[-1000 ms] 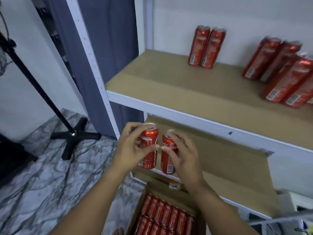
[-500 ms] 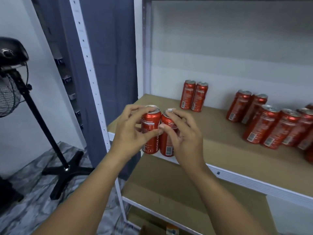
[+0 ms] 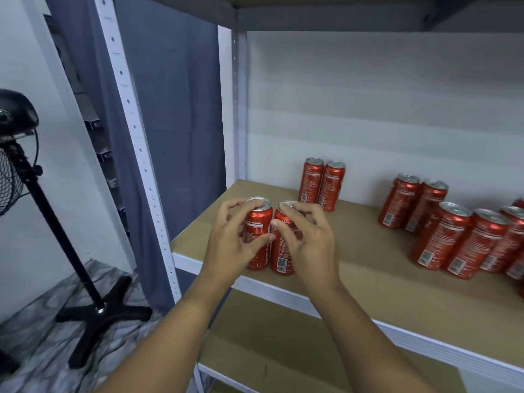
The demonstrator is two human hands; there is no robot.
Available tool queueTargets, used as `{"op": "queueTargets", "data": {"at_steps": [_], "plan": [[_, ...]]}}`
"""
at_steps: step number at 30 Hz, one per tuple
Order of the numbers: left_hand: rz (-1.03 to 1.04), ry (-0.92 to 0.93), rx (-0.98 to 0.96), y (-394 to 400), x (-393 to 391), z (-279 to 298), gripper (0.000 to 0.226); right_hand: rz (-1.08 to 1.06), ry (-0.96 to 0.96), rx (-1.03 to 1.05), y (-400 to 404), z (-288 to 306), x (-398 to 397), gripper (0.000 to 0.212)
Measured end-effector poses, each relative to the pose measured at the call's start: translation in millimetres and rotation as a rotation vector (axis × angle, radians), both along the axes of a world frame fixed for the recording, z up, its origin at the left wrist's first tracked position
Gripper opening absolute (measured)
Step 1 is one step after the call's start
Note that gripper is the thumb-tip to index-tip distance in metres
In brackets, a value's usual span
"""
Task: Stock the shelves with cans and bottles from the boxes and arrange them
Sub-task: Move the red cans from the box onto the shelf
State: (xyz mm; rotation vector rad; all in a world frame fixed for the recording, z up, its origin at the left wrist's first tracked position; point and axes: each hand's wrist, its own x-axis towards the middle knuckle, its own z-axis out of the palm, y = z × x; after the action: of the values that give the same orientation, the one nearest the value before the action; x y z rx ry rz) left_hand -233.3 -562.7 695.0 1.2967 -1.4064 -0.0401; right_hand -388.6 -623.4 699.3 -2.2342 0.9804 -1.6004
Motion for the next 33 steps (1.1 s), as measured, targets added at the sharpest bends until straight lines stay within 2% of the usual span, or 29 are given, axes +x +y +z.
{"op": "queueTargets", "data": {"at_steps": [4,7,11,17,24,33], "plan": [[-0.039,-0.047,0.070,4,2,-8,0.075,0.077,0.110,0.069,7,-1,-17,0.045],[-0.123,0.031,0.154,9,8,-17,0.093,0.172,0.145,0.214,9,-6,-35,0.071],[-0.248,0.156,0.190,9,11,-21,0.096,0.373,0.140,0.409,2,-10,-42,0.097],[-0.196,0.133,0.202,-27,25,-20,0.091,0.277,0.148,0.315,-36,-16,-19,0.095],[-0.205,0.153,0.219,-103,53,-22,0.091,0.275,0.131,0.331,-110,-21,20,0.089],[-0.136,0.101,0.249,-184,93,-26,0.094,0.154,0.142,0.262,-173,-32,69,0.095]]}}
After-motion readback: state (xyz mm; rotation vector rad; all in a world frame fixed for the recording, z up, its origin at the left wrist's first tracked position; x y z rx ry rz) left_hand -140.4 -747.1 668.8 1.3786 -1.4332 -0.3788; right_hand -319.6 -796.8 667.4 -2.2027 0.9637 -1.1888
